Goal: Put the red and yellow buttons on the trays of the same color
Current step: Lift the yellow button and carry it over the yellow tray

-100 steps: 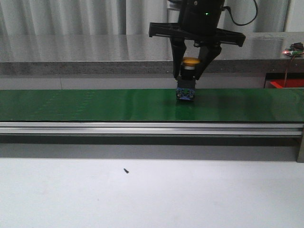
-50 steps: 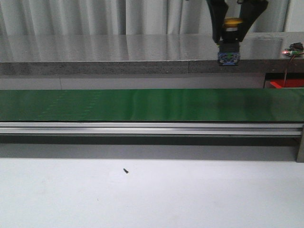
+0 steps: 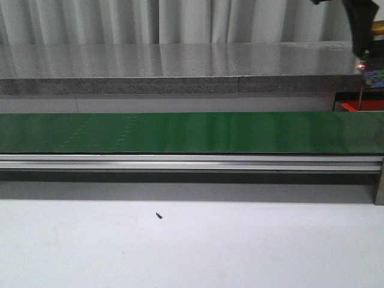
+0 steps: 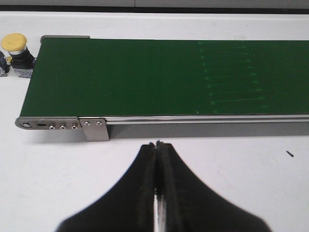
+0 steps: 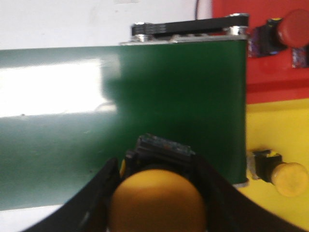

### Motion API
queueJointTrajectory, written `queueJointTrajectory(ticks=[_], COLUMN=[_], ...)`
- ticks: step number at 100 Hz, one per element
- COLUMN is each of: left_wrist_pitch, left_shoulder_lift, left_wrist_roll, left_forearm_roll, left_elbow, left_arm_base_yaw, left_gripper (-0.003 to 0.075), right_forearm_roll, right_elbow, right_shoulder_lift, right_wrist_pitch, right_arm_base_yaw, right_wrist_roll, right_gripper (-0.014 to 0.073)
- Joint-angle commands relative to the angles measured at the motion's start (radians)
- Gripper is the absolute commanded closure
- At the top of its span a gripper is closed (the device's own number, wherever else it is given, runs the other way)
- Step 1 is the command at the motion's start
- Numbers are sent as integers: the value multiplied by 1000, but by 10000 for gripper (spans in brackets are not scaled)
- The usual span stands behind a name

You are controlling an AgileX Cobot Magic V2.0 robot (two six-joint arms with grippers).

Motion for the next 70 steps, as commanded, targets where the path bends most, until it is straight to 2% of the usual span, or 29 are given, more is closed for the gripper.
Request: queueJointTrajectory(ticks=[1, 37, 70], left_wrist_pitch=[-59, -59, -59], left_shoulder_lift=[-2, -2, -2], left_wrist_roll=[-6, -6, -6], left_forearm_roll=[-19, -19, -19], left_elbow=[-25, -25, -25], left_arm_base_yaw=[-7, -7, -7], left_gripper=[740, 740, 740], right_forearm_roll=[-42, -41, -23], right_elbow=[30, 172, 232], right_shoulder_lift=[-107, -248, -257], right_wrist_pitch=[-55, -82, -98], right_arm_base_yaw=[-59, -330, -478], right_wrist_roll=[-23, -50, -69], right_gripper=[344, 344, 349])
